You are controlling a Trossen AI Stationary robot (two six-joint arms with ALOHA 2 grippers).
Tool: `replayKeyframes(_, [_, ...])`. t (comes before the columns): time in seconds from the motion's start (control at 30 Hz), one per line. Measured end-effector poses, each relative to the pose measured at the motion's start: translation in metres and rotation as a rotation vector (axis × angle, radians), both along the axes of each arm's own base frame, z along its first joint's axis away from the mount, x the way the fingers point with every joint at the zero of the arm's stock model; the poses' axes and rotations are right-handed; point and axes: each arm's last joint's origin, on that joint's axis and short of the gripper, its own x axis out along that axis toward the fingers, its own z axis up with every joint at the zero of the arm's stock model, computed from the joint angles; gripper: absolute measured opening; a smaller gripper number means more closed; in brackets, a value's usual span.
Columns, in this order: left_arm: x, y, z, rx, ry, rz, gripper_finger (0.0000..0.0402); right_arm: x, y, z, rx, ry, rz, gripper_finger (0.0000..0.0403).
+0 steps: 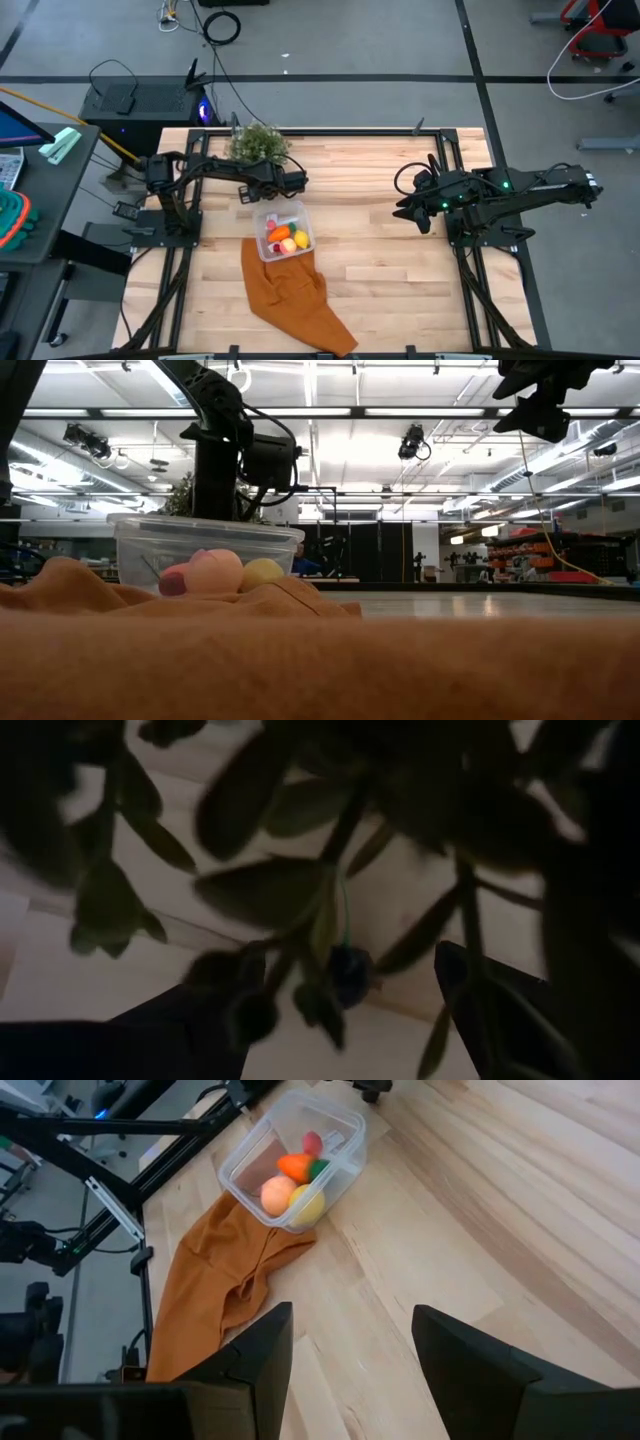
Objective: Pick and placing Produce into tupperware
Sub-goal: Put the black cherry into the bin
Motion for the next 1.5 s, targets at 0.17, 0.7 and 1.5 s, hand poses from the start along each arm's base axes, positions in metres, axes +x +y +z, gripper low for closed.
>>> replayKeyframes(0.17, [0.000,0.002,0.000,0.000,-0.011,0.007,0.0283,0.000,0.000,0.000,0.000,0.000,0.000,0.0173])
replayKeyframes(0.7, [0.004,-0.003,-0.004,0.004,-0.002,-0.015,0.0276,0.000,0.000,0.000,-0.004,0.000,-0.006,0.0173])
replayKeyframes(1.5, [0.007,-0.013,-0.013,0.016,0.016,-0.021,0.0226,0.000,0.000,0.000,-0.004,-0.002,-0.006,0.0173])
